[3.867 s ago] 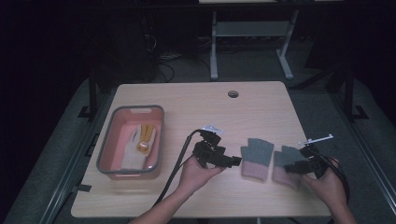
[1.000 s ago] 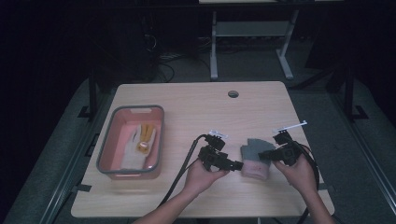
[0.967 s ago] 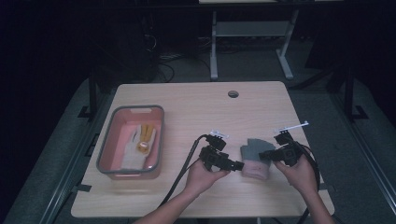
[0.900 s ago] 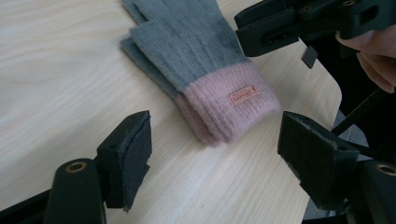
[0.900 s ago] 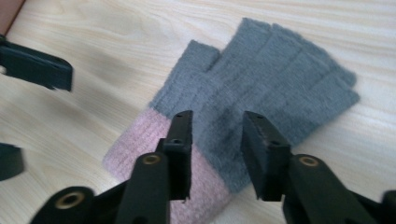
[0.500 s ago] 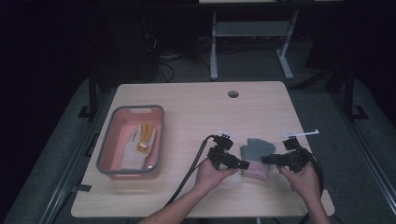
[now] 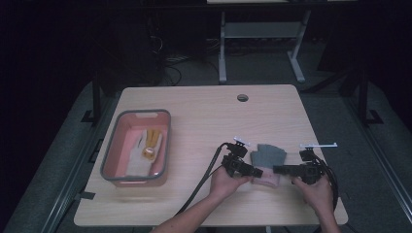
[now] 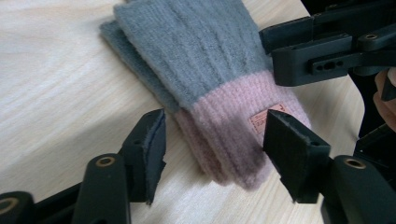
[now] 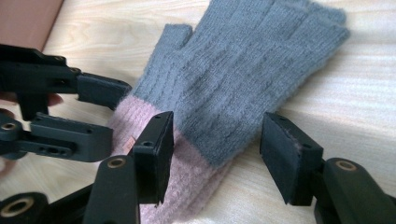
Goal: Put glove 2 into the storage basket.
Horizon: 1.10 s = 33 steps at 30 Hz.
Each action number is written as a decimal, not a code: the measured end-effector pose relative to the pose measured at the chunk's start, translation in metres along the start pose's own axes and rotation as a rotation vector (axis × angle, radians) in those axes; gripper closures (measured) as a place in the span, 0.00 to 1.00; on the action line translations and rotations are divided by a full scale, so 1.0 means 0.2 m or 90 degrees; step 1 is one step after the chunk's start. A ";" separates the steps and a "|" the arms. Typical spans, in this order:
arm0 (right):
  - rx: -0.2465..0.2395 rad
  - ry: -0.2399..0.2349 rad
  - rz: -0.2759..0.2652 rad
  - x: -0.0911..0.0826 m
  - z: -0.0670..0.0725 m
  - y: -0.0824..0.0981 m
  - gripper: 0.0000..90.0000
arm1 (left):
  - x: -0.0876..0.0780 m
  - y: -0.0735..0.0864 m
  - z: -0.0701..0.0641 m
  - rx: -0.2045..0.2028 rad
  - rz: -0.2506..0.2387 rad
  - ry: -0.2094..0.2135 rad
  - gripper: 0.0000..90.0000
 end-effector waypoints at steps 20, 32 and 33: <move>0.100 -0.071 0.018 0.04 -0.01 0.05 0.58 | 0.05 0.02 0.00 0.001 0.010 -0.001 0.55; 0.152 -0.126 0.015 0.07 0.00 0.05 0.72 | 0.06 0.00 0.02 -0.044 -0.008 0.022 0.60; 0.154 -0.128 0.014 0.07 0.00 0.05 0.73 | 0.06 0.00 0.02 -0.049 -0.011 0.026 0.61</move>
Point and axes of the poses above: each handheld gripper's, and its own axes: x roughly forward along the jaws, y roughly out of its underside, z roughly to its left, the point moved 10 cm from there along x, roughly forward along the jaws, and after that the axes turned 13 degrees about y, right-handed, at the moved point
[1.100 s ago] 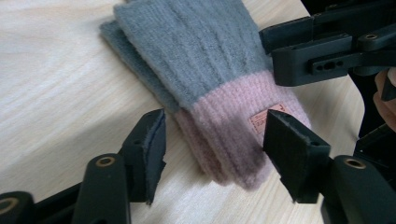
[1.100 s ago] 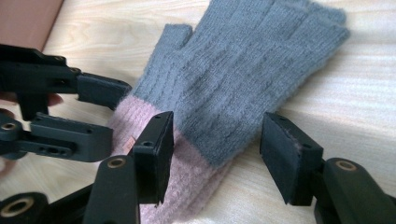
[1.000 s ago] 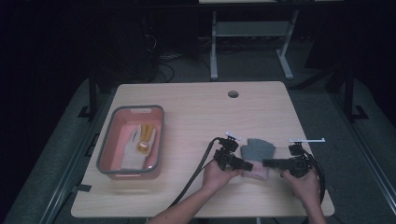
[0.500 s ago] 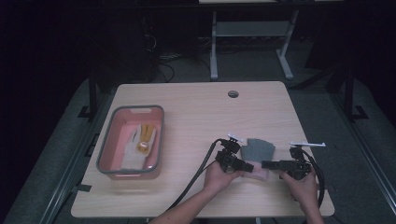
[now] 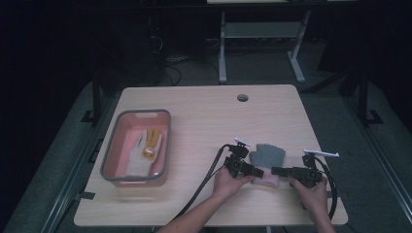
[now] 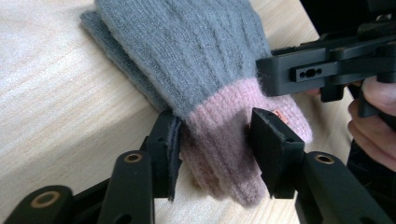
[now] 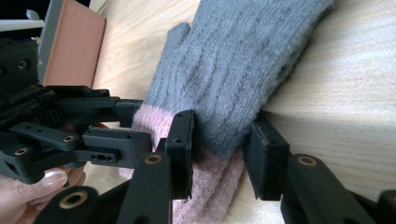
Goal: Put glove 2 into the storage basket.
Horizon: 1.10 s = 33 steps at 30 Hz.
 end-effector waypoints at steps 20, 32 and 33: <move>0.008 -0.039 -0.030 -0.04 0.04 -0.03 0.79 | -0.02 -0.02 0.01 -0.025 -0.040 0.060 0.70; -0.018 -0.046 -0.046 -0.06 0.12 -0.03 0.79 | -0.06 -0.01 0.00 -0.028 -0.057 0.077 0.72; -0.020 -0.046 -0.047 -0.06 0.12 -0.03 0.79 | -0.07 -0.01 0.00 -0.026 -0.059 0.076 0.72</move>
Point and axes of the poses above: each handheld gripper's, and its own axes: x roughly forward along the jaws, y roughly out of its underside, z roughly to its left, the point moved 10 cm from there along x, roughly forward along the jaws, and after that the axes turned 13 degrees about y, right-handed, at the moved point
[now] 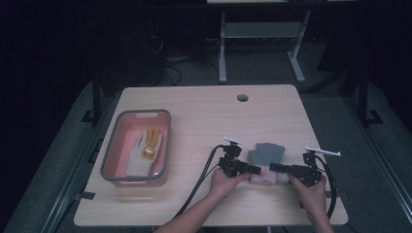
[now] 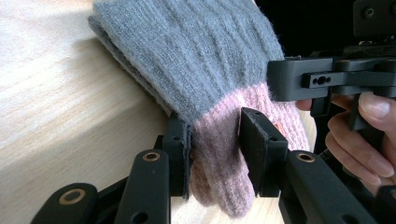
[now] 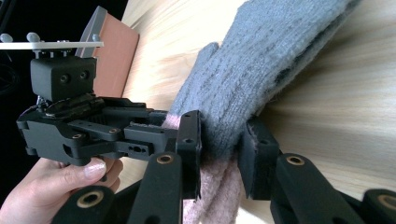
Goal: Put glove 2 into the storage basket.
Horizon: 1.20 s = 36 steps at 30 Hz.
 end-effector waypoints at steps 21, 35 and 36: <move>-0.037 -0.019 0.003 0.05 0.21 -0.03 0.80 | -0.25 -0.04 -0.03 0.024 -0.037 -0.003 0.74; -0.070 -0.033 0.012 0.11 0.41 -0.09 0.80 | -0.46 -0.08 -0.03 0.022 -0.075 -0.008 0.74; -0.069 -0.034 0.016 0.12 0.43 -0.10 0.80 | -0.47 -0.08 -0.03 0.020 -0.078 -0.009 0.74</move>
Point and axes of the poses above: each handheld gripper's, and its own axes: x roughly forward along the jaws, y roughly out of its underside, z roughly to its left, the point moved 10 cm from there along x, roughly forward along the jaws, and after that the axes turned 13 degrees about y, right-handed, at the moved point
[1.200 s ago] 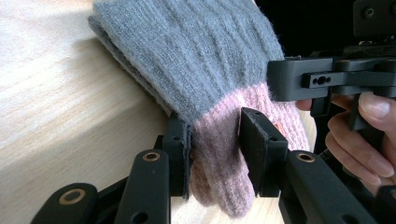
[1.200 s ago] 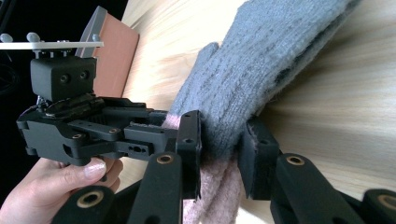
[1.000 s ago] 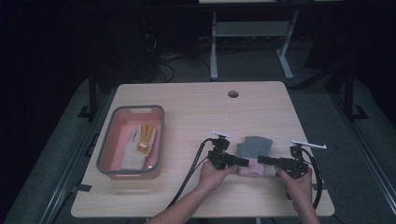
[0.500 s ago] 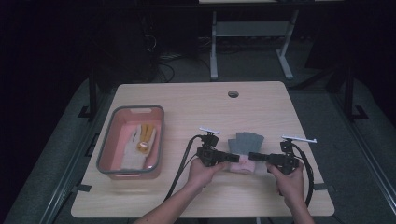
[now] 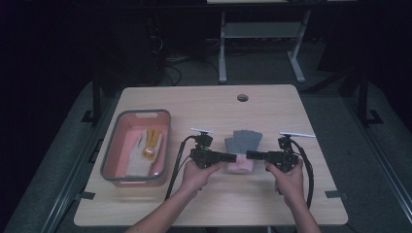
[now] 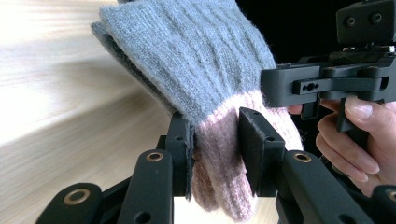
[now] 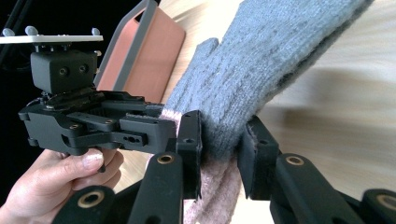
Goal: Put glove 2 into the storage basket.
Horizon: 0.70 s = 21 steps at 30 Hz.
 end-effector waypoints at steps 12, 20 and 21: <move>-0.030 -0.015 0.006 0.07 0.18 -0.08 0.80 | -0.18 -0.06 0.00 0.008 -0.024 -0.015 0.74; -0.055 -0.022 0.015 0.12 0.30 -0.13 0.80 | -0.32 -0.10 0.00 0.012 -0.046 -0.024 0.74; -0.055 -0.025 0.016 0.13 0.31 -0.14 0.80 | -0.34 -0.11 0.00 0.010 -0.049 -0.024 0.74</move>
Point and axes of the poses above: each handheld gripper's, and its own axes: x roughly forward along the jaws, y roughly out of its underside, z roughly to its left, the point moved 10 cm from there along x, roughly forward along the jaws, and after that the axes turned 13 degrees about y, right-handed, at the moved point
